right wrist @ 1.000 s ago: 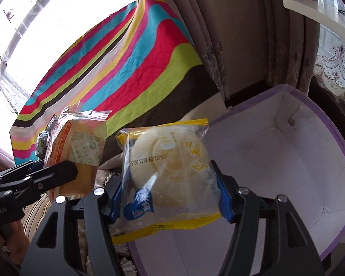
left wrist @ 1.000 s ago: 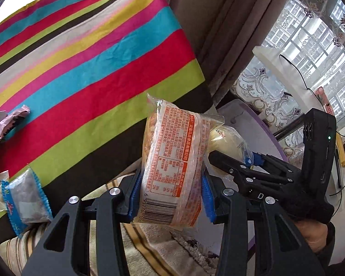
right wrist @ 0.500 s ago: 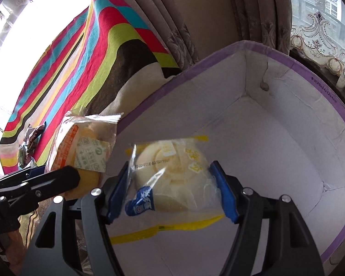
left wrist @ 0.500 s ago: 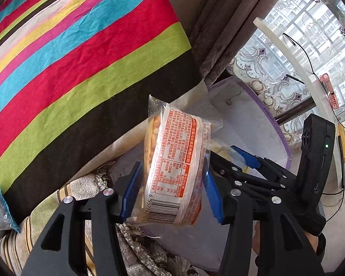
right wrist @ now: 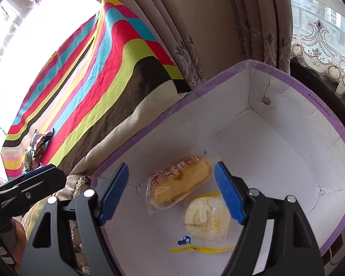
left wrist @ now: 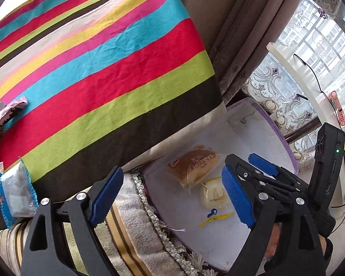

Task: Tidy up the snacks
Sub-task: 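Move both open tools back over the snack pile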

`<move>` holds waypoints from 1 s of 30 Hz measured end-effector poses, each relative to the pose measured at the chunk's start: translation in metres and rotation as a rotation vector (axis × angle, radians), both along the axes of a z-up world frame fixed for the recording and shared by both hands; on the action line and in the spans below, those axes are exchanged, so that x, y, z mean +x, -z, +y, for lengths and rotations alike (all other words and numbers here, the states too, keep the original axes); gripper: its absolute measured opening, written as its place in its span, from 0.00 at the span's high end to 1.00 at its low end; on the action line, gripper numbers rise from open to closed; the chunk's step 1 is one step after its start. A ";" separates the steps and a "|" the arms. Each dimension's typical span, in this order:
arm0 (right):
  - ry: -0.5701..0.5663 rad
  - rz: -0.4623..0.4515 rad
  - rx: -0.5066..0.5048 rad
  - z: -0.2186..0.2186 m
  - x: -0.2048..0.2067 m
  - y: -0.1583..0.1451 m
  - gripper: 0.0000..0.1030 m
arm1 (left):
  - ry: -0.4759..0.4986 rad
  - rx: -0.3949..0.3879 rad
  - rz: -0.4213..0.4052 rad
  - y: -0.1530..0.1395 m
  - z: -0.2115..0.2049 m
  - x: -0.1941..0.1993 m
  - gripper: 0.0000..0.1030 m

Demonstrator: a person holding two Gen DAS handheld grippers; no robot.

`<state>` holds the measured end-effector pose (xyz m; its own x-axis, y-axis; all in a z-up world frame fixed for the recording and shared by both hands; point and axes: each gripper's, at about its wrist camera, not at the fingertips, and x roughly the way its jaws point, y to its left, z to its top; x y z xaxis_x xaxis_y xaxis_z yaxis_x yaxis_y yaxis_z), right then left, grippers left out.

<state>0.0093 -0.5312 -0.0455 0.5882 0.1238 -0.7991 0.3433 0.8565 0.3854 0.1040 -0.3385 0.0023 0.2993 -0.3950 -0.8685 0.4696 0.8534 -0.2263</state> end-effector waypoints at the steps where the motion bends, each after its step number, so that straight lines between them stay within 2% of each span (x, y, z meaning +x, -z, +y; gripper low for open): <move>1: -0.003 -0.004 -0.002 0.001 0.000 -0.002 0.25 | -0.008 0.000 -0.013 -0.003 0.005 -0.001 0.18; 9: -0.043 -0.072 0.016 0.023 0.005 -0.027 0.25 | -0.093 -0.046 -0.058 -0.021 0.051 -0.012 0.19; 18: -0.211 -0.110 0.008 0.086 0.025 -0.067 0.25 | -0.226 -0.088 -0.106 -0.035 0.131 -0.029 0.25; 23: -0.321 -0.102 0.000 0.132 0.033 -0.079 0.25 | -0.356 -0.088 -0.124 -0.037 0.192 -0.043 0.31; 30: -0.463 -0.050 -0.012 0.197 0.042 -0.076 0.25 | -0.518 -0.076 -0.124 -0.032 0.271 -0.055 0.35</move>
<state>0.0511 -0.3338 0.0308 0.5111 0.3729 -0.7744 -0.0947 0.9199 0.3805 0.0491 -0.0675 0.0338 0.5702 -0.2286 -0.7890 0.0184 0.9638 -0.2659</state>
